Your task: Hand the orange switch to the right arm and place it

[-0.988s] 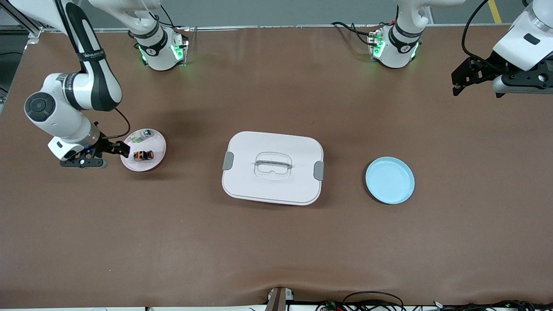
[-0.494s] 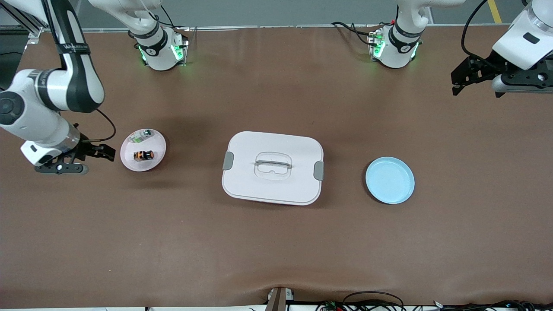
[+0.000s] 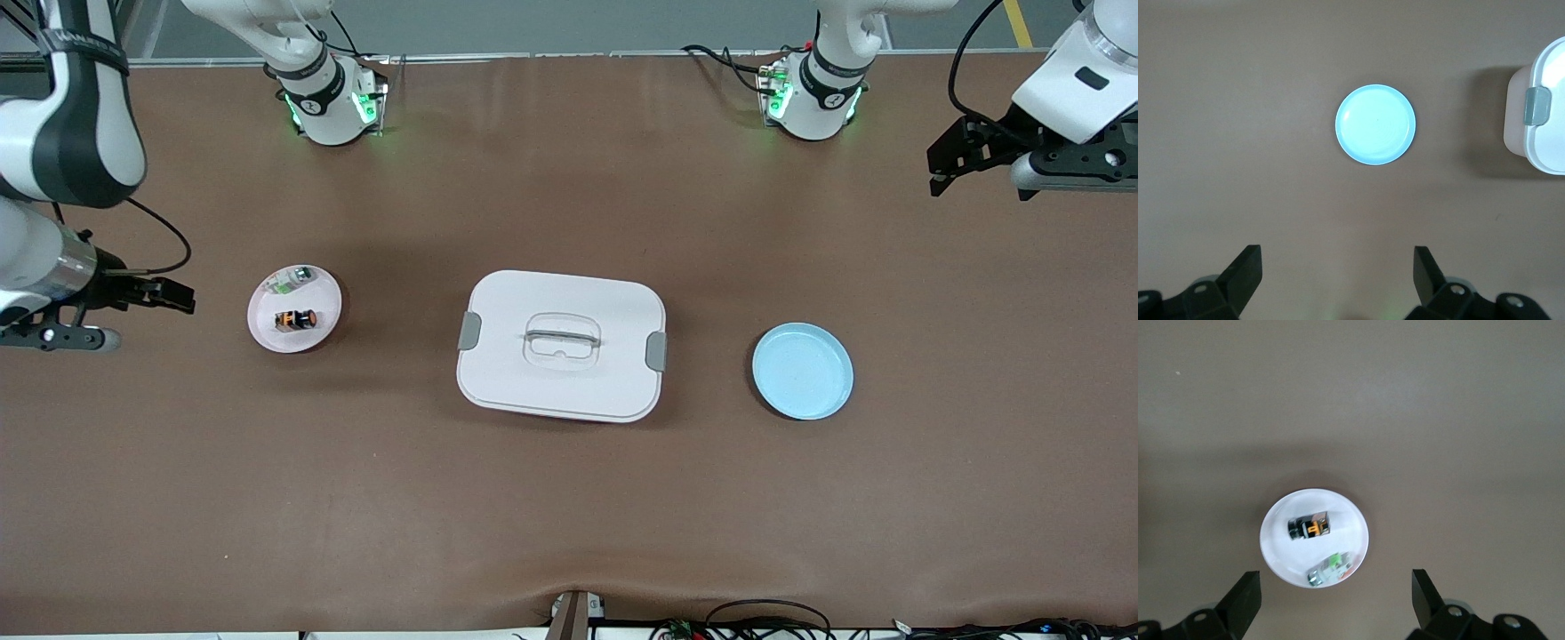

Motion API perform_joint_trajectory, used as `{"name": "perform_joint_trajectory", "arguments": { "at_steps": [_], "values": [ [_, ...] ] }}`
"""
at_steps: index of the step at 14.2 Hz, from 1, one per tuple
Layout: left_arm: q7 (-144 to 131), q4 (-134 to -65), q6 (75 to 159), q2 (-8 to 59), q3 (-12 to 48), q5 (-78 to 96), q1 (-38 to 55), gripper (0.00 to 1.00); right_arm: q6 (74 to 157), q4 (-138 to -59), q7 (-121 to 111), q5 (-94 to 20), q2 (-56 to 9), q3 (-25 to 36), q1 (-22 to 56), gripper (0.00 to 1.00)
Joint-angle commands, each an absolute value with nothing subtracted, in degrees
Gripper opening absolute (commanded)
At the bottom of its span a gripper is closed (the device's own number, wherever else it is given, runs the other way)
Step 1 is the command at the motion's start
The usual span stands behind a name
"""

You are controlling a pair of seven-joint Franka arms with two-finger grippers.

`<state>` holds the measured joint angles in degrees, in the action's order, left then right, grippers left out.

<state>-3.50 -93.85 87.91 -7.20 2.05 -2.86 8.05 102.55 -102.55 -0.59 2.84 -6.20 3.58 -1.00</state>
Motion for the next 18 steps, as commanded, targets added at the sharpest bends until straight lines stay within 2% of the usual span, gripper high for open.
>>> {"name": "perform_joint_trajectory", "arguments": {
  "at_steps": [1,4,11,18],
  "values": [
    [-3.69,-94.66,88.15,-8.53,2.20,-1.67,8.09,1.00,96.79,-97.49,0.09,1.23,-5.54,3.08,-1.84,1.00],
    [-3.69,-94.75,88.07,-8.44,2.20,-1.58,8.09,1.00,93.35,-95.28,4.82,-0.87,-4.14,3.25,-1.93,1.00],
    [-2.90,-94.22,88.07,-8.35,2.20,-0.44,7.82,1.00,91.49,-95.27,5.01,-0.97,3.68,3.16,-1.76,1.00],
    [-2.90,-91.58,87.89,-6.59,2.11,-0.70,7.56,1.00,92.46,-95.10,-1.93,-1.23,4.22,3.34,-3.43,1.00]
  ]
}}
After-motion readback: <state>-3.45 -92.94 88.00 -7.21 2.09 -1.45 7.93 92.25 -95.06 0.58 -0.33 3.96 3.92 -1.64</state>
